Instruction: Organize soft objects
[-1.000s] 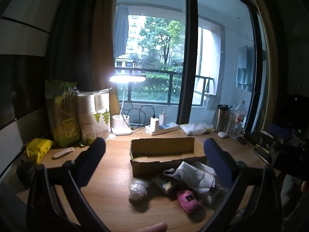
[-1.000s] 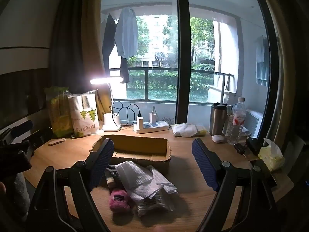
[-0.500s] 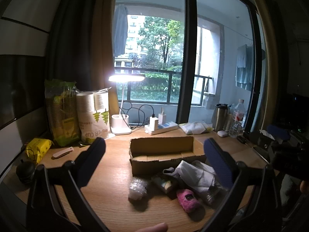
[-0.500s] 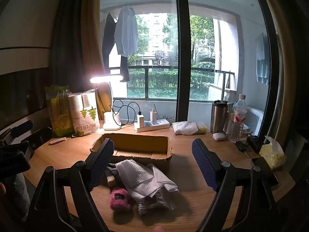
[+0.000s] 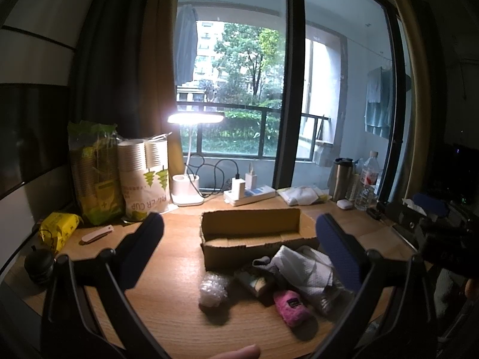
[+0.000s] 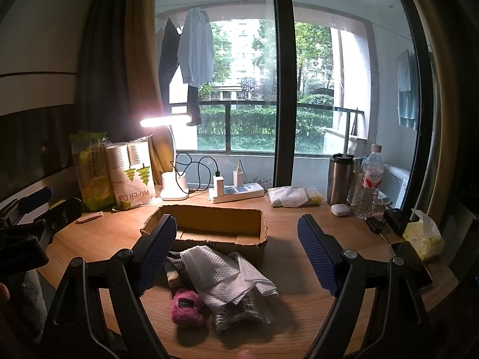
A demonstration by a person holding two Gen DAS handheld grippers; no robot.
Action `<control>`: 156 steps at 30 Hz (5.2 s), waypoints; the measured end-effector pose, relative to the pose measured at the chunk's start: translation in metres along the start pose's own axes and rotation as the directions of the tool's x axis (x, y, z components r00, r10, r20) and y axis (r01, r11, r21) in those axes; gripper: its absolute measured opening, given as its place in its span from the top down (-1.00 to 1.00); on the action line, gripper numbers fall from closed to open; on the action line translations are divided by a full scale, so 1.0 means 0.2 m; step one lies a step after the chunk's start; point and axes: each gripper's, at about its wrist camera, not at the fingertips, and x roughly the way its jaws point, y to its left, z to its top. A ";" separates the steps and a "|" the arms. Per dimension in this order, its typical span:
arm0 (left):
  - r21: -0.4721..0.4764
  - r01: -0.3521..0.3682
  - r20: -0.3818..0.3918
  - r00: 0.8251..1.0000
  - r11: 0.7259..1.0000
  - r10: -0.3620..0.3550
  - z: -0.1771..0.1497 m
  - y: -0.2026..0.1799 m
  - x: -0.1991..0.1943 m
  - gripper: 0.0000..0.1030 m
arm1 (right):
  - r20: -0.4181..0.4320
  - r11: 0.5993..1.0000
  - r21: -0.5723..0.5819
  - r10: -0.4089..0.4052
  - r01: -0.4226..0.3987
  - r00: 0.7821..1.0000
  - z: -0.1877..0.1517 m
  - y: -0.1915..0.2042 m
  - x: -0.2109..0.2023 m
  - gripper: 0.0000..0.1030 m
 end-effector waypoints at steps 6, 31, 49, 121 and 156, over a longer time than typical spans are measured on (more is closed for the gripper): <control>0.001 0.002 -0.003 1.000 1.000 -0.002 0.00 0.00 0.00 -0.99 | -0.002 1.000 0.000 0.000 0.000 1.000 0.00 0.00 0.00 -0.66; 0.002 0.002 -0.002 1.000 1.000 -0.002 0.00 0.00 0.00 -0.99 | -0.008 1.000 0.000 0.003 -0.003 1.000 0.00 0.01 0.00 -0.66; 0.005 0.006 -0.016 1.000 1.000 -0.006 -0.01 -0.02 0.02 -0.99 | -0.026 1.000 0.002 0.011 -0.011 1.000 -0.01 0.01 0.05 -0.66; -0.051 -0.016 -0.503 0.864 0.999 -0.012 -0.29 0.14 0.84 0.27 | -0.253 0.979 0.187 0.123 -0.076 0.960 -0.16 -0.38 0.73 0.81; -0.081 0.177 -0.446 0.874 0.981 -0.194 -0.07 -0.17 1.42 0.25 | -0.292 0.964 0.158 0.250 -0.211 0.923 -0.05 -0.32 1.27 0.81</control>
